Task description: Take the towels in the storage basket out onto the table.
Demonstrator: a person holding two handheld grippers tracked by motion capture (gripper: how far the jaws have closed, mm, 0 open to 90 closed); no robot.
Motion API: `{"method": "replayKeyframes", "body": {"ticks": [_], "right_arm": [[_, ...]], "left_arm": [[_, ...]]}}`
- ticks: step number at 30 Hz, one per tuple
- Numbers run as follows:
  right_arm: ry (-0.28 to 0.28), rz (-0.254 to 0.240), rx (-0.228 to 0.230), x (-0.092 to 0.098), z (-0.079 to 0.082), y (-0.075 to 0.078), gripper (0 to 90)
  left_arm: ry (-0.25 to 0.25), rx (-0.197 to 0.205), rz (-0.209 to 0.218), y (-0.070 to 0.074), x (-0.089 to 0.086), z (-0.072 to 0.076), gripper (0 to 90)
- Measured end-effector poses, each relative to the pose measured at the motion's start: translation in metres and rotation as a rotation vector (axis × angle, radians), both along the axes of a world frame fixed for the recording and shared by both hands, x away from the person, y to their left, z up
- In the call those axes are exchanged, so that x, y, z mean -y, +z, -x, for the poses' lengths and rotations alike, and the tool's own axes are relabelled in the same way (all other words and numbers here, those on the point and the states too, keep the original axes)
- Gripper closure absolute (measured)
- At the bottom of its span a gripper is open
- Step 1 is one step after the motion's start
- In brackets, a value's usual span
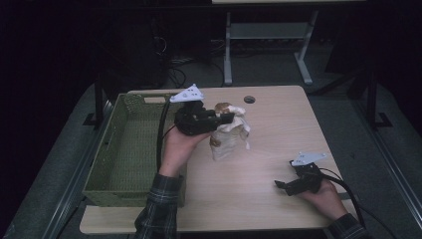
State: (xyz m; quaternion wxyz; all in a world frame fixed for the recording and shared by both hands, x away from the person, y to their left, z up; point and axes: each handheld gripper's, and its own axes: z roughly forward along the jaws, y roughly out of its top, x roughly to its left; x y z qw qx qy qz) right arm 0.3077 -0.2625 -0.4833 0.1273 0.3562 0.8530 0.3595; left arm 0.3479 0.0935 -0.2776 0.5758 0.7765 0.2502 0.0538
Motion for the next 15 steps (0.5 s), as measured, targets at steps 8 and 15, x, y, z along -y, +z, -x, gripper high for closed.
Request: {"method": "replayKeyframes", "body": {"ticks": [8,15], "right_arm": [[-0.003,-0.001,0.002,0.006,0.0,0.0,1.4],[0.011,0.001,0.003,0.009,0.0,0.0,1.4]], "left_arm": [[-0.035,-0.014,-0.022,-0.014,0.021,0.0,75.1],[-0.052,-0.009,-0.058,-0.028,0.04,0.0,75.1]]}}
